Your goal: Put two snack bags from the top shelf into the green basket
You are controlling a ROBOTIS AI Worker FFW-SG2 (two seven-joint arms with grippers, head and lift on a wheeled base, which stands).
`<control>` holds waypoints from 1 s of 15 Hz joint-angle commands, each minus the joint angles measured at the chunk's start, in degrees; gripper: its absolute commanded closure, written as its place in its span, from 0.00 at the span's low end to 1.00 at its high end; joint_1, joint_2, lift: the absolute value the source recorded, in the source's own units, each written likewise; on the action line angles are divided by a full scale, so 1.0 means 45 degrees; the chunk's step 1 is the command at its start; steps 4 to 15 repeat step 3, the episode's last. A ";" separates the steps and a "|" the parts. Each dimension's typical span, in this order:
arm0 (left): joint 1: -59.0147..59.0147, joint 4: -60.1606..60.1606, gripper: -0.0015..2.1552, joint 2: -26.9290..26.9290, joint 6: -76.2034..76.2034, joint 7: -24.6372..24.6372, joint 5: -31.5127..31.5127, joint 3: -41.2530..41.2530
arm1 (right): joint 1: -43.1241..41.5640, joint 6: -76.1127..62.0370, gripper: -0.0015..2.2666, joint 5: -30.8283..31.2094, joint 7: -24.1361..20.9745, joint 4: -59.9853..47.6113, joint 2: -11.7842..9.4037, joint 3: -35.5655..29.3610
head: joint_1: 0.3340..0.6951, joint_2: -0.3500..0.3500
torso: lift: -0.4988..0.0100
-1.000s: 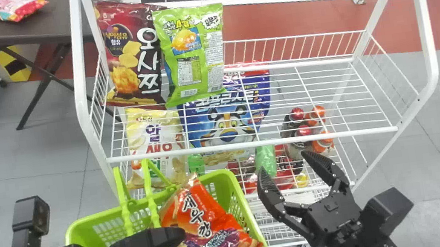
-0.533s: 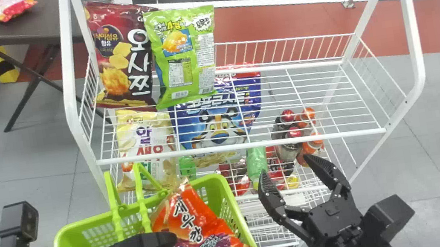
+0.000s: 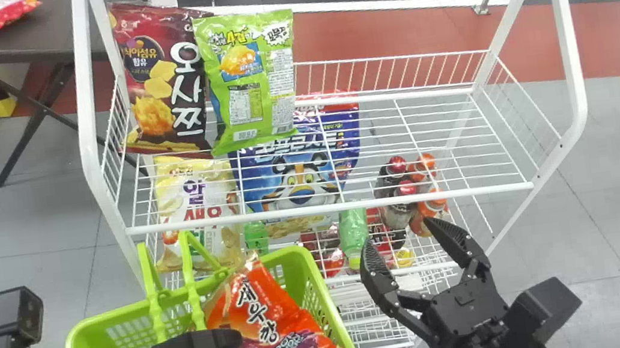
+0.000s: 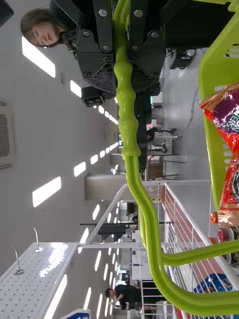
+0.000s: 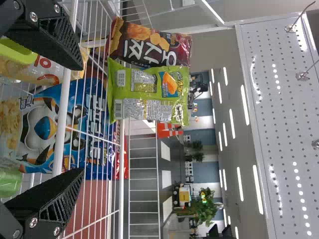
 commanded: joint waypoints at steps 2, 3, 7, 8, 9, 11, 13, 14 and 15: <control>0.0000 -0.0023 0.99 0.0000 0.0054 0.0019 0.0000 -0.0008 | 0.0023 0.0030 0.04 -0.0026 0.0001 0.0012 0.0011 -0.0076 | 1.00 0.22 | 0.98; 0.0020 -0.0023 0.99 0.0000 0.0054 0.0038 0.0000 -0.0028 | 0.0023 0.0030 0.04 -0.0026 0.0001 0.0012 0.0011 -0.0096 | 1.00 0.22 | 0.98; 0.0020 -0.0023 0.99 0.0000 0.0054 0.0038 0.0000 -0.0028 | 0.0023 0.0030 0.04 -0.0026 0.0001 0.0012 0.0011 -0.0096 | 1.00 0.22 | 0.98; 0.0020 -0.0023 0.99 0.0000 0.0054 0.0038 0.0000 -0.0028 | 0.0023 0.0030 0.04 -0.0026 0.0001 0.0012 0.0011 -0.0096 | 1.00 0.22 | 0.98; 0.0020 -0.0023 0.99 0.0000 0.0054 0.0038 0.0000 -0.0028 | 0.0023 0.0030 0.04 -0.0026 0.0001 0.0012 0.0011 -0.0096 | 1.00 0.22 | 0.98; 0.0020 -0.0023 0.99 0.0000 0.0054 0.0038 0.0000 -0.0028 | 0.0023 0.0030 0.04 -0.0026 0.0001 0.0012 0.0011 -0.0096 | 1.00 0.22 | 0.98; 0.0020 -0.0023 0.99 0.0000 0.0054 0.0038 0.0000 -0.0028 | 0.0023 0.0030 0.04 -0.0026 0.0001 0.0012 0.0011 -0.0096 | 1.00 0.22 | 0.98; 0.0020 -0.0023 0.99 0.0000 0.0054 0.0038 0.0000 -0.0028 | 0.0023 0.0030 0.04 -0.0026 0.0001 0.0012 0.0011 -0.0096 | 1.00 0.22 | 0.98; 0.0020 -0.0023 0.99 0.0000 0.0054 0.0038 0.0000 -0.0028 | 0.0023 0.0030 0.04 -0.0026 0.0001 0.0012 0.0011 -0.0096 | 1.00 0.22 | 0.98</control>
